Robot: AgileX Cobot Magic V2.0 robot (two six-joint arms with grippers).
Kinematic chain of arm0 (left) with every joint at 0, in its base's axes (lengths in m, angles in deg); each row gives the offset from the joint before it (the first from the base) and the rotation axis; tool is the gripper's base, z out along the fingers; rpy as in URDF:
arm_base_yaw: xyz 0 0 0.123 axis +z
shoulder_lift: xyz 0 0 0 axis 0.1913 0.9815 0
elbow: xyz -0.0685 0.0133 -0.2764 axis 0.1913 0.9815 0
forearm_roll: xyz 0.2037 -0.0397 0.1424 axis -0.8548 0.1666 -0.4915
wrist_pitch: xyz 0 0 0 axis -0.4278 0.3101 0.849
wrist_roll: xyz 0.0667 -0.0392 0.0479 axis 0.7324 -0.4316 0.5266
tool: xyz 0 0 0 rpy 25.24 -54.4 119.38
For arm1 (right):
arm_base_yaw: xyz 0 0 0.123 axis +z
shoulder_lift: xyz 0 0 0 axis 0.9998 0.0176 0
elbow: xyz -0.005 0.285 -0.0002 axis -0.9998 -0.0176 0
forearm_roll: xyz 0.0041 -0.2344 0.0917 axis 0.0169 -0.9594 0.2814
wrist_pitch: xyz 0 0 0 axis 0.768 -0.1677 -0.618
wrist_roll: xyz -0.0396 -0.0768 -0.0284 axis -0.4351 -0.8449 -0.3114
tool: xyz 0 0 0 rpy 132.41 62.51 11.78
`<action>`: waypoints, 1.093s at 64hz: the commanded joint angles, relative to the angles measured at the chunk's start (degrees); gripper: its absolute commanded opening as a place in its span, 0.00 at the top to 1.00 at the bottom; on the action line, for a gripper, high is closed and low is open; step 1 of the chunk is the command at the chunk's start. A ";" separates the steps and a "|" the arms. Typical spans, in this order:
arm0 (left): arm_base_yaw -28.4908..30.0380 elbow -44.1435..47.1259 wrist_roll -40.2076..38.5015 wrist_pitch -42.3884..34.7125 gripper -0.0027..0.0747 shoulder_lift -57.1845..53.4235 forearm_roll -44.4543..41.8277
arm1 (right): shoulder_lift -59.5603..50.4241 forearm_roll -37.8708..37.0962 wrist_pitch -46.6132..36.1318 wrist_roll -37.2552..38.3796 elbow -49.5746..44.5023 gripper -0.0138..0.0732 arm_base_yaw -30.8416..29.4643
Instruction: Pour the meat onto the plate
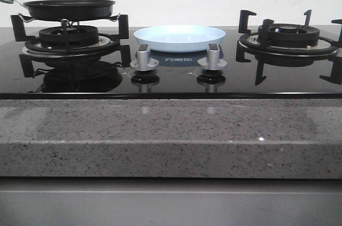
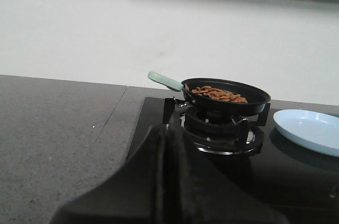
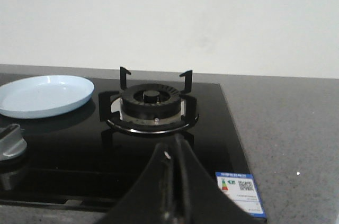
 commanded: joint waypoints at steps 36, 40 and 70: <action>-0.02 -30.52 -0.54 20.48 0.99 26.92 0.63 | 18.52 0.22 16.42 0.00 24.99 0.92 -0.11; -0.02 -30.16 -0.54 19.99 0.99 28.23 0.63 | 18.87 0.22 16.83 0.00 24.18 0.92 -0.11; -0.13 -30.04 -0.31 21.38 0.49 34.94 -2.02 | 18.93 1.32 20.75 -0.06 23.44 0.28 0.14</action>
